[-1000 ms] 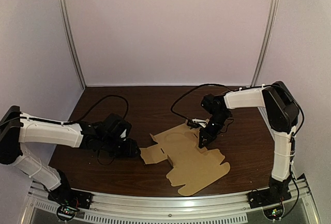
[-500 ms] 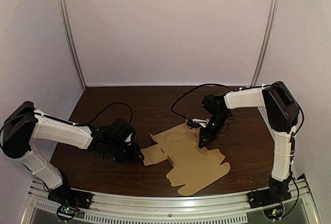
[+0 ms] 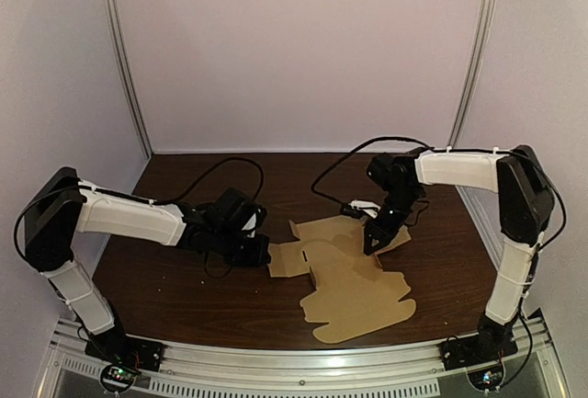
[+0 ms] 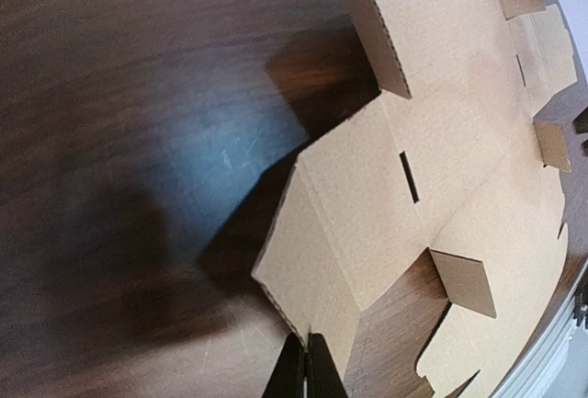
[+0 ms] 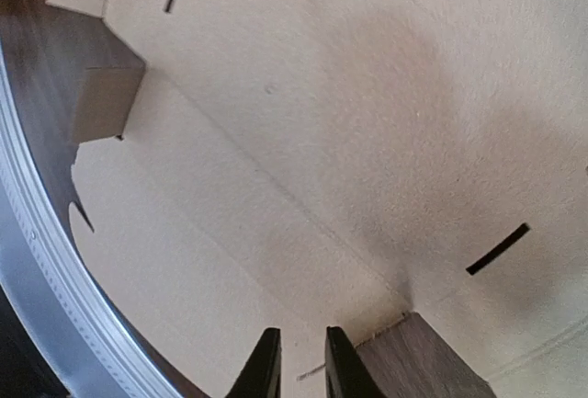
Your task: Fold the paper box
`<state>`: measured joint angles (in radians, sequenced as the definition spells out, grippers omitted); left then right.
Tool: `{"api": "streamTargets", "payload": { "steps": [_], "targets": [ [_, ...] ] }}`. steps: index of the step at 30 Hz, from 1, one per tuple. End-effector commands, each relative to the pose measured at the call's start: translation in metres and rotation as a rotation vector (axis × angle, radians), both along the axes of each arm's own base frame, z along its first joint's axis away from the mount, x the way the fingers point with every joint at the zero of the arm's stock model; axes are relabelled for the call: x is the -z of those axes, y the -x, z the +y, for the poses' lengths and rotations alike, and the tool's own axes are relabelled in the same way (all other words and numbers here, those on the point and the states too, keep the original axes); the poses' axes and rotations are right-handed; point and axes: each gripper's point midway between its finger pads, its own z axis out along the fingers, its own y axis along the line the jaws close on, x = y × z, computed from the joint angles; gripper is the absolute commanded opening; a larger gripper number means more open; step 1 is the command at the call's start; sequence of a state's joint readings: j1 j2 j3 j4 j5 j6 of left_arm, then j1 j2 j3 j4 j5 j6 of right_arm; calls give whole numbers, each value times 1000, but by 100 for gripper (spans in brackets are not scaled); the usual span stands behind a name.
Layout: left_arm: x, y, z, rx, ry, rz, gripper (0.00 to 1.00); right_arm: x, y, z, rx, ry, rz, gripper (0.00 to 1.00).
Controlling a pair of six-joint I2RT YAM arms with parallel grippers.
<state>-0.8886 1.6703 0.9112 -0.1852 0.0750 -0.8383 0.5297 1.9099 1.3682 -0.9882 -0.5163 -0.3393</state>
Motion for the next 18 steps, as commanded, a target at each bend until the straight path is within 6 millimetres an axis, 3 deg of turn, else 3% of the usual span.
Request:
{"api": "streamTargets", "payload": {
  "steps": [1, 4, 6, 12, 18],
  "targets": [
    [-19, -14, -13, 174, -57, -169, 0, -95, -9, -9, -93, -49, -272, 26],
    [-33, -19, -18, 250, -67, -251, 0, -130, -21, -14, -126, -57, -447, 53],
    [-45, -19, -22, 298, -48, -310, 0, -141, -28, -16, -182, -50, -538, 64],
    [-75, -15, -26, 396, -2, -447, 0, -138, -39, -14, -372, -14, -604, 68],
    [-91, -10, -23, 449, 13, -523, 0, -125, -55, 7, -392, -48, -535, 68]
  ]
}}
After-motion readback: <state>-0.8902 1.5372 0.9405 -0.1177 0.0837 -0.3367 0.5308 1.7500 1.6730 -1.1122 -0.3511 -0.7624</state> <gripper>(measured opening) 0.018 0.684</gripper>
